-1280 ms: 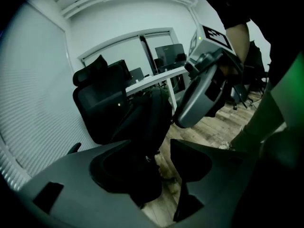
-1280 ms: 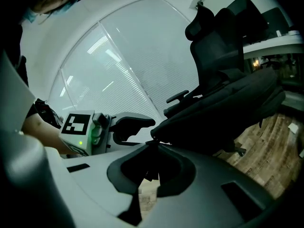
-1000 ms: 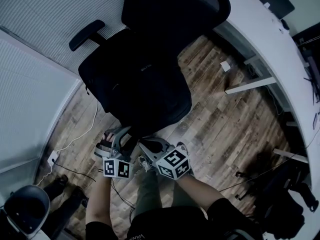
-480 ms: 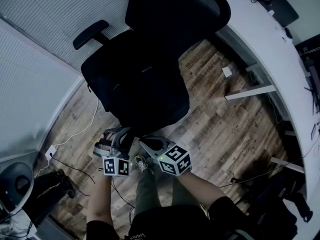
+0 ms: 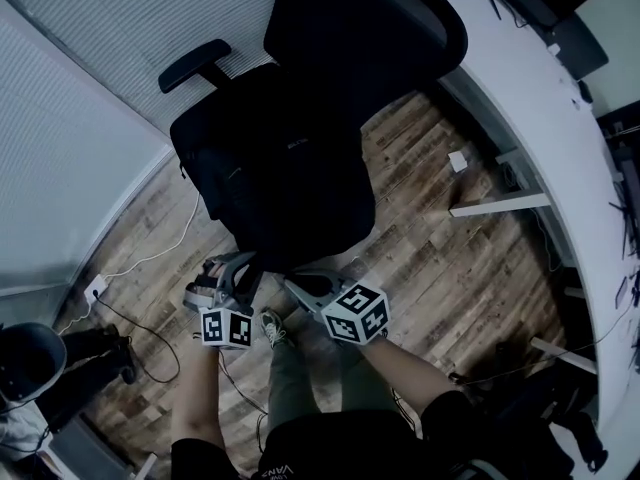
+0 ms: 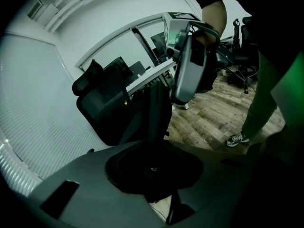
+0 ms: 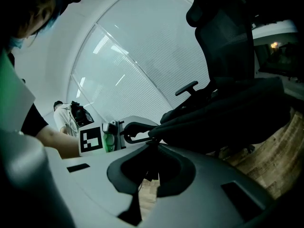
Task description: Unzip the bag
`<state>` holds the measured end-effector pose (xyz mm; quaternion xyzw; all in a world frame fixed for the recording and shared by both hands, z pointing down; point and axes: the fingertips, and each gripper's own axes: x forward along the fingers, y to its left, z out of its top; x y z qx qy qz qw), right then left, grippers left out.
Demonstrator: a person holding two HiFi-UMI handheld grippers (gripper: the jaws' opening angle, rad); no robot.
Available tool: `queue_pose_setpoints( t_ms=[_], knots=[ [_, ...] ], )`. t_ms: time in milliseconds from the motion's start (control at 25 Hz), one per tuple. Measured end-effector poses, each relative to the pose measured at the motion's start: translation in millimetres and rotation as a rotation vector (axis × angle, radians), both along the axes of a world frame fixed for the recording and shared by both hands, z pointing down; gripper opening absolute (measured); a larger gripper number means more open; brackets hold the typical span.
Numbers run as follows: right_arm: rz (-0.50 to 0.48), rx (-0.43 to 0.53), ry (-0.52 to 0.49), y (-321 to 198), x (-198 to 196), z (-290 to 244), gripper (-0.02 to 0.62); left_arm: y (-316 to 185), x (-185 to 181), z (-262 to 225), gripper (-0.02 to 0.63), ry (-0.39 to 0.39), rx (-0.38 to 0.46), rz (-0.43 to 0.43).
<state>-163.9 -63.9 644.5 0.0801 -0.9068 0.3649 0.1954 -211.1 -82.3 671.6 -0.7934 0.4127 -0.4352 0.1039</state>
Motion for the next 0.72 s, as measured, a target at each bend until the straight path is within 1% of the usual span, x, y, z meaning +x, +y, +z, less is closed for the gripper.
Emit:
queue_pose_setpoints(
  t_ms=[200,360,520,720],
  knots=[
    [-0.053,0.000,0.002,-8.8,8.7,-0.1,0.049,-3.6,-2.0,3.2,0.097,0.015,-0.012,-0.033],
    [-0.085,-0.021,-0.008,-11.9,11.8,-2.2,0.049,-4.8,-1.4,1.5,0.098,0.050,-0.049,-0.062],
    [-0.098,-0.068,-0.026,-18.4,20.9,-1.5,0.049,-4.5,-2.5,2.0,0.098,0.061,-0.069,-0.071],
    [-0.112,-0.083,-0.027,-32.3,41.4,0.5,0.049,-4.2,-4.5,5.0,0.098,0.070,-0.087,-0.096]
  ],
)
